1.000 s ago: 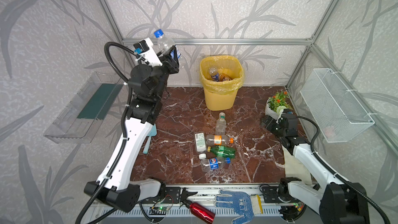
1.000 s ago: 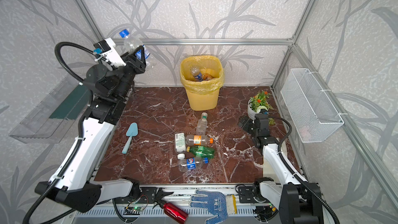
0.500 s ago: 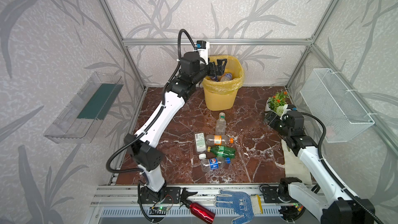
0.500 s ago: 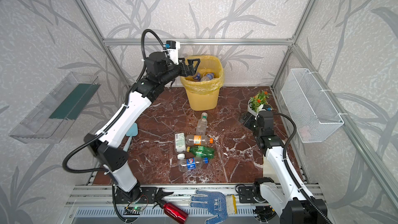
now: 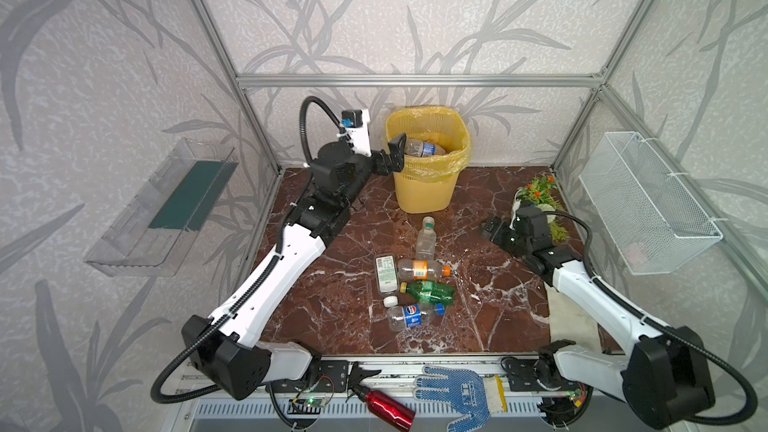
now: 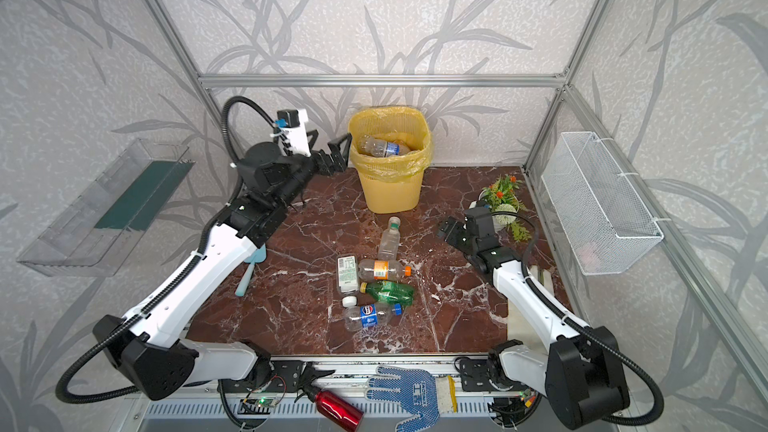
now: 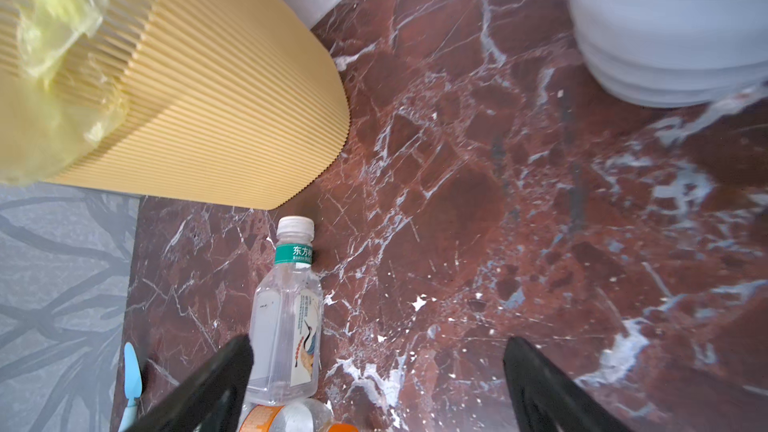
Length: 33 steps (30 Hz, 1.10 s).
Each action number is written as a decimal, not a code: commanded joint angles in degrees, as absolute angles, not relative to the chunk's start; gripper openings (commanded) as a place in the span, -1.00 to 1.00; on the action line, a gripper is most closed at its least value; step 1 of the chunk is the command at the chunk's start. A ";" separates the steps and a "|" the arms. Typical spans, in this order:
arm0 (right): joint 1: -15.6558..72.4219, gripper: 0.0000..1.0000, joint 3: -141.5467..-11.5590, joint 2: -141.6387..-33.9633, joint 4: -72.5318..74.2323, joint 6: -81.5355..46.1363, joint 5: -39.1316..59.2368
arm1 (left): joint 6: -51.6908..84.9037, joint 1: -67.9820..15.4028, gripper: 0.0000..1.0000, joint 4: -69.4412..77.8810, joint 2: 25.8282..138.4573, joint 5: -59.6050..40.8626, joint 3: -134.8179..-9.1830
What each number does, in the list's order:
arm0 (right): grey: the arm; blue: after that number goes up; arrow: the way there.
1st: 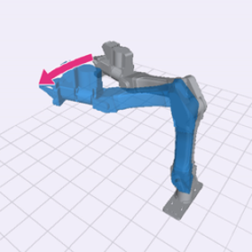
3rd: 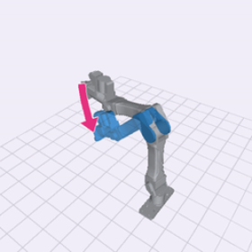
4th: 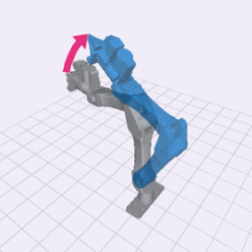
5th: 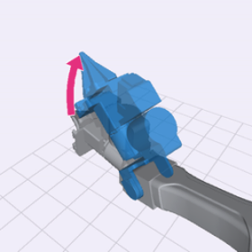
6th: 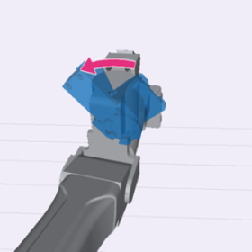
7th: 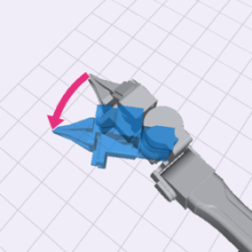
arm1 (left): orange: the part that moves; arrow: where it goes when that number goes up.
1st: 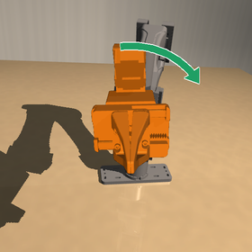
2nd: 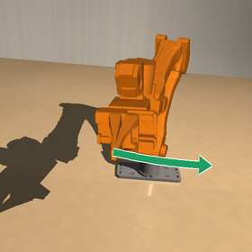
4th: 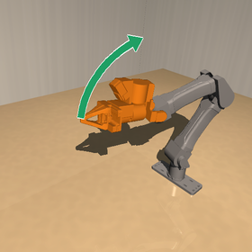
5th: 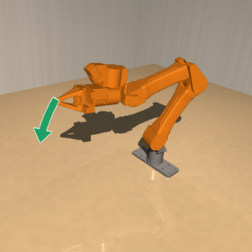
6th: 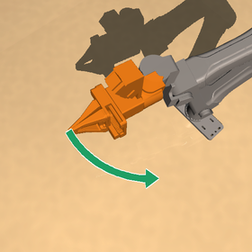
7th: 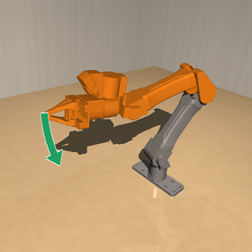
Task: Throw the plastic bottles in the bin
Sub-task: 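Grasp the green-labelled white-capped bottle with the right gripper while the left arm withdraws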
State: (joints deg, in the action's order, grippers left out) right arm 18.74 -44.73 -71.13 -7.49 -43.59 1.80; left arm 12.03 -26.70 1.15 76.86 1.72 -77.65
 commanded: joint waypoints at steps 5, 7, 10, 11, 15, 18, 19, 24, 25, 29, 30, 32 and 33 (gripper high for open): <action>29.04 0.98 -56.39 -84.61 -11.33 -46.96 -6.42 | 14.58 -23.76 0.98 -6.16 69.12 15.32 -64.67; 32.57 0.98 -60.29 -88.43 -14.23 -46.24 -10.39 | 18.79 -22.30 0.98 -6.56 66.78 13.72 -58.78; 36.50 0.98 -65.36 -93.70 -17.84 -46.14 -13.58 | 22.66 -21.71 0.98 -7.82 63.66 12.63 -51.12; 37.33 0.98 -66.87 -95.26 -18.85 -46.29 -14.00 | 23.52 -21.69 0.98 -8.58 62.74 12.58 -49.04; 40.39 0.98 -73.46 -102.20 -22.95 -46.48 -16.41 | 27.83 -21.62 0.98 -11.30 58.90 11.97 -40.31; 41.63 0.98 -77.48 -106.18 -26.13 -46.79 -17.66 | 30.30 -21.60 0.98 -11.11 56.27 11.43 -35.07; 41.88 0.98 -78.76 -107.39 -27.35 -46.84 -17.64 | 30.52 -21.60 0.98 -10.88 55.49 11.50 -33.87; 42.45 0.89 -84.38 -113.21 -31.75 -46.16 -18.35 | 27.87 -21.53 0.98 -11.39 53.44 13.94 -32.73; 42.45 0.86 -85.64 -114.37 -32.43 -45.68 -18.24 | 27.27 -21.47 0.98 -11.66 53.43 14.15 -33.00; 42.45 0.76 -89.45 -117.96 -35.20 -44.76 -17.26 | 26.55 -21.45 0.98 -12.15 54.43 13.85 -32.72; 42.45 0.73 -90.02 -118.60 -35.48 -44.41 -16.85 | 27.01 -21.45 0.98 -11.99 54.86 13.71 -32.40; 42.39 0.68 -90.55 -119.19 -35.94 -44.04 -16.57 | 27.53 -21.44 0.99 -11.54 55.57 13.17 -31.92; 42.36 0.63 -90.53 -119.27 -35.97 -44.03 -16.62 | 27.65 -21.45 0.99 -11.35 55.89 12.93 -31.82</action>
